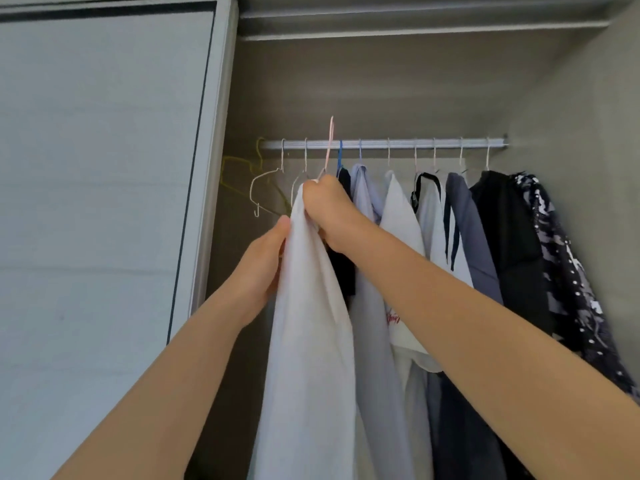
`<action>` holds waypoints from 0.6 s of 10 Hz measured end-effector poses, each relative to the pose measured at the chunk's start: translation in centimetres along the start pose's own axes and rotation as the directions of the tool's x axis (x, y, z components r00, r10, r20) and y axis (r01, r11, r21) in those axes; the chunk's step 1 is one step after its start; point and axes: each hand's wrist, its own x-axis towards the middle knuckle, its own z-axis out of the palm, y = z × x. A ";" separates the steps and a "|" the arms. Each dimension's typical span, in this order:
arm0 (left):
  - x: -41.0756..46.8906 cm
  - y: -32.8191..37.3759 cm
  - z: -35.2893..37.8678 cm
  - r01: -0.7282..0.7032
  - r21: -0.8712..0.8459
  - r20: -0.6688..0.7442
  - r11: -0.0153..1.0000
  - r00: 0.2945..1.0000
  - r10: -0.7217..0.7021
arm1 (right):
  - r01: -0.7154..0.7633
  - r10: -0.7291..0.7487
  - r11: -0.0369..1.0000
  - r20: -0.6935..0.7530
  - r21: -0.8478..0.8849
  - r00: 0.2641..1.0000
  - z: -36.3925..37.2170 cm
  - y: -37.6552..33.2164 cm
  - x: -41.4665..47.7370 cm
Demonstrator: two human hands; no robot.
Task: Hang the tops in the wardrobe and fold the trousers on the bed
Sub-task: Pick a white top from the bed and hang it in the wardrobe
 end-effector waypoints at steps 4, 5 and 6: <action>1.6 -2.0 -0.1 -0.089 0.328 0.024 0.941 0.996 0.086 | 0.179 -0.174 0.962 0.041 -0.207 0.984 1.9 0.1 6.2; 3.3 -3.8 -1.0 -0.052 0.536 -0.059 0.843 0.993 0.099 | 0.189 -0.172 0.924 0.080 -0.332 0.982 2.2 0.5 7.9; 5.1 -5.5 -1.7 -0.015 0.655 -0.167 0.755 0.972 0.164 | 0.147 -0.135 0.909 0.057 -0.390 0.989 2.5 1.0 9.3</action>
